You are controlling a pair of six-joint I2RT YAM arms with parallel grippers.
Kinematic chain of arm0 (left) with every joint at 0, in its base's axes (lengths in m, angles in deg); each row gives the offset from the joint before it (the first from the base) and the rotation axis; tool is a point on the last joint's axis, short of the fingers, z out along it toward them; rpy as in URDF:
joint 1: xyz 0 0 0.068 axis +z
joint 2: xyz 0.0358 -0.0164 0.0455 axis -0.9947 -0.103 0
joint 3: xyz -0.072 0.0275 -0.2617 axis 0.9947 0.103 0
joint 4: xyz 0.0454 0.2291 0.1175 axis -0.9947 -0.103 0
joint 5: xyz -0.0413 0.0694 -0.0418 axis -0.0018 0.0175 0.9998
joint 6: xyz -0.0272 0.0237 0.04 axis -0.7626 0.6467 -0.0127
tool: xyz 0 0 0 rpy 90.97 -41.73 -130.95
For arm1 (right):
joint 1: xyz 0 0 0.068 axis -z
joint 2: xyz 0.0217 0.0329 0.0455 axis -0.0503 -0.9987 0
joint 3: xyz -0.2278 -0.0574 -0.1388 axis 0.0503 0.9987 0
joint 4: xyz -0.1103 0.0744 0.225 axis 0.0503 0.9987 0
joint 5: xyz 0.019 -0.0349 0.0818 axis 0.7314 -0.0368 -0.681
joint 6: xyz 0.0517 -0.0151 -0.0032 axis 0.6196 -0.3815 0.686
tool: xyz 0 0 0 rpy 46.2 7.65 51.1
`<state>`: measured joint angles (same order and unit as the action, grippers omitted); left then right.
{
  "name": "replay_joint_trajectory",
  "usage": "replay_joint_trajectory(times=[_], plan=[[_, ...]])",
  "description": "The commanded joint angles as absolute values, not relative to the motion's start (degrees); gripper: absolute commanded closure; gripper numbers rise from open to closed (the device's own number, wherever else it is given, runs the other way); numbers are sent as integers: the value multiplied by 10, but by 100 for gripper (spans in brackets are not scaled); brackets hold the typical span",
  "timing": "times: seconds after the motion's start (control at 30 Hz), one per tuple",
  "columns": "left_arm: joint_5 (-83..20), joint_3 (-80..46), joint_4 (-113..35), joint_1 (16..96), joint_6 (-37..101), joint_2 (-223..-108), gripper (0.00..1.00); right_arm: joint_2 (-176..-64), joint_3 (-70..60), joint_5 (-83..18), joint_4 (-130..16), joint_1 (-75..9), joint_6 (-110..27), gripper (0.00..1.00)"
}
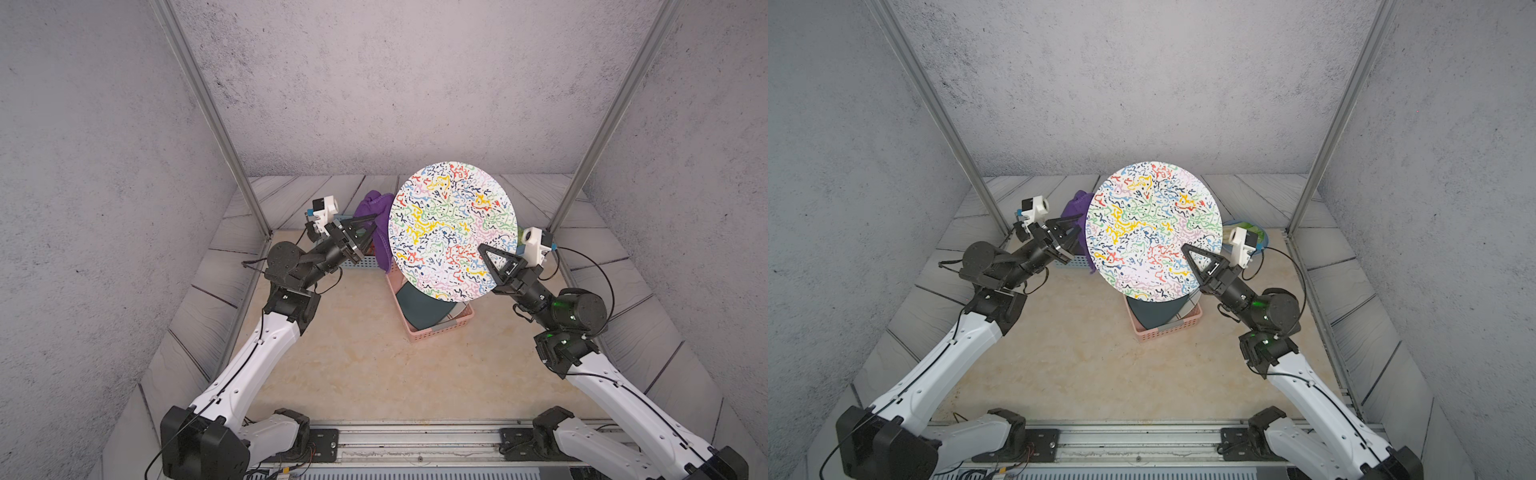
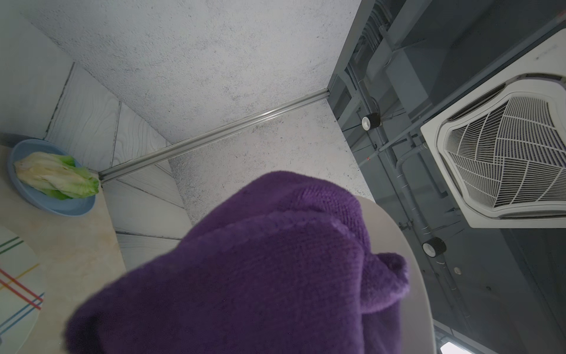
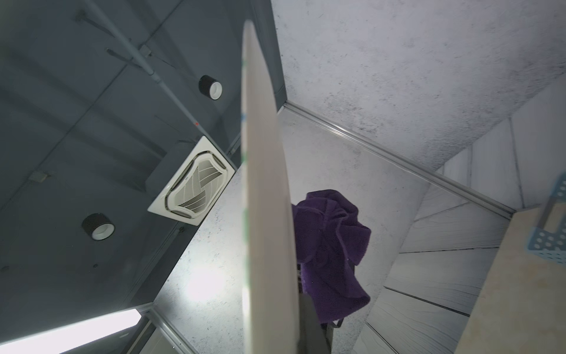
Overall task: Wipe the wet plate dry
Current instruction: Wipe the plate with towel.
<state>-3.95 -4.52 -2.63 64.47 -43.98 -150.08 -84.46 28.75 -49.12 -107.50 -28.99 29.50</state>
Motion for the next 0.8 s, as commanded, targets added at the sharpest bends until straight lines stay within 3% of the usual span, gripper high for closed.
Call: replay_joint_trajectory(times=[0.0, 0.33, 0.53, 0.67, 0.77], plan=[[-45, -82, 42, 644, -481, -1491, 100, -849, 262, -523, -1133, -292, 314, 100], [-54, -144, 121, 525, -518, -1533, 100, -925, 196, -575, -1110, -363, 259, 100], [-62, -98, 90, 434, -445, -1509, 100, -963, 146, -505, -1141, -361, 272, 100], [-101, -41, 101, 446, -439, -1459, 100, -957, 131, -476, -1109, -330, 270, 100], [-90, -92, 103, 474, -460, -1464, 100, -957, 148, -493, -1122, -331, 271, 100]])
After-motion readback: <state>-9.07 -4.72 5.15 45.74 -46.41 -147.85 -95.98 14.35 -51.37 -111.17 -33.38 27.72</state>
